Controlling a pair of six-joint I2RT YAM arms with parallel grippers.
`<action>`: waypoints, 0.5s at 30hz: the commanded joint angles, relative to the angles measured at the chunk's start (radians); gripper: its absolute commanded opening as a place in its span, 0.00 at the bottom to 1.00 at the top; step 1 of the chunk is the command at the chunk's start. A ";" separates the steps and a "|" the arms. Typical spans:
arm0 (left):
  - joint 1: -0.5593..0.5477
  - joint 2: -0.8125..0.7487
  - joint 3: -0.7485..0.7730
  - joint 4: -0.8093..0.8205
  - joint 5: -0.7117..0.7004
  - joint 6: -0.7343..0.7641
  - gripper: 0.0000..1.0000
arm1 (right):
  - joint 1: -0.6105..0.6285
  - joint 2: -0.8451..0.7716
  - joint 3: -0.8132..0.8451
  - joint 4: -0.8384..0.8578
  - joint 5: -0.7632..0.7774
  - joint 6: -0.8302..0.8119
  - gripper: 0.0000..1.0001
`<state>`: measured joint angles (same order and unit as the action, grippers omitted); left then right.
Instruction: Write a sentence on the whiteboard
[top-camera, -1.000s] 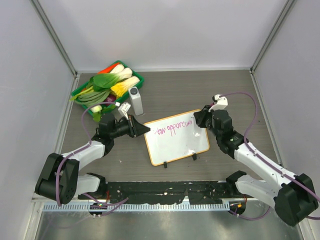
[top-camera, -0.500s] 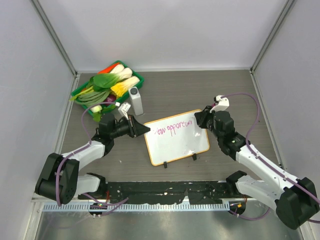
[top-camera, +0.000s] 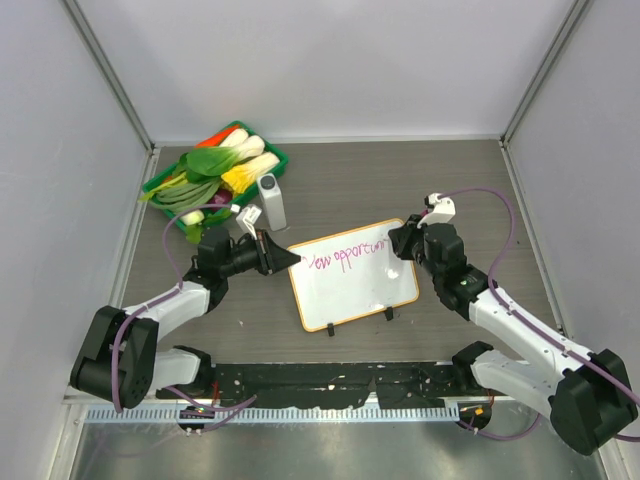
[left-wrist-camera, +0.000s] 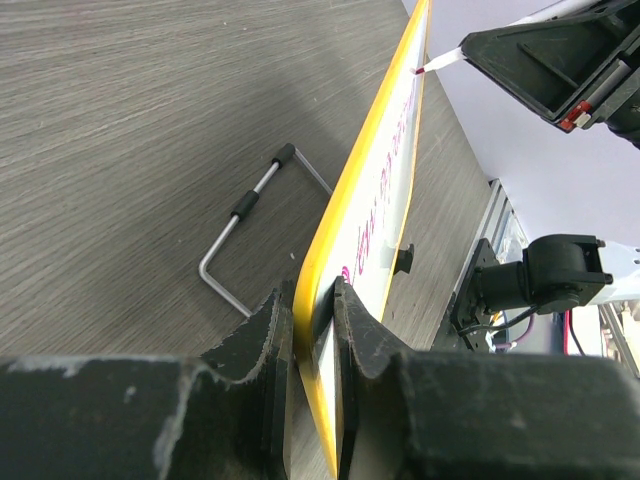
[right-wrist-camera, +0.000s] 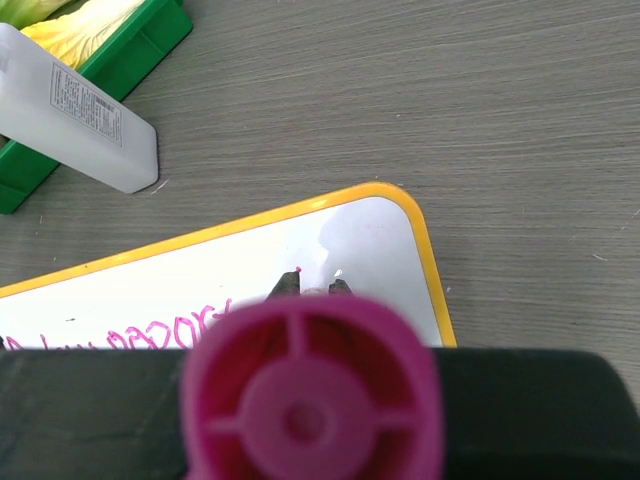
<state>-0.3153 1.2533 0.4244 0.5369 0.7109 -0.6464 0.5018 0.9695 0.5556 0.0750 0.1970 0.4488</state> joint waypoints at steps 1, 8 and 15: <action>-0.008 0.001 0.004 -0.048 -0.057 0.083 0.00 | -0.003 0.002 0.004 -0.012 0.054 -0.005 0.01; -0.008 0.005 0.005 -0.046 -0.056 0.082 0.00 | -0.003 -0.015 0.012 -0.040 0.105 -0.005 0.01; -0.008 0.005 0.005 -0.046 -0.056 0.082 0.00 | -0.003 -0.031 0.023 -0.037 0.071 -0.004 0.01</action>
<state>-0.3153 1.2533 0.4244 0.5373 0.7109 -0.6464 0.5018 0.9596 0.5556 0.0509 0.2558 0.4488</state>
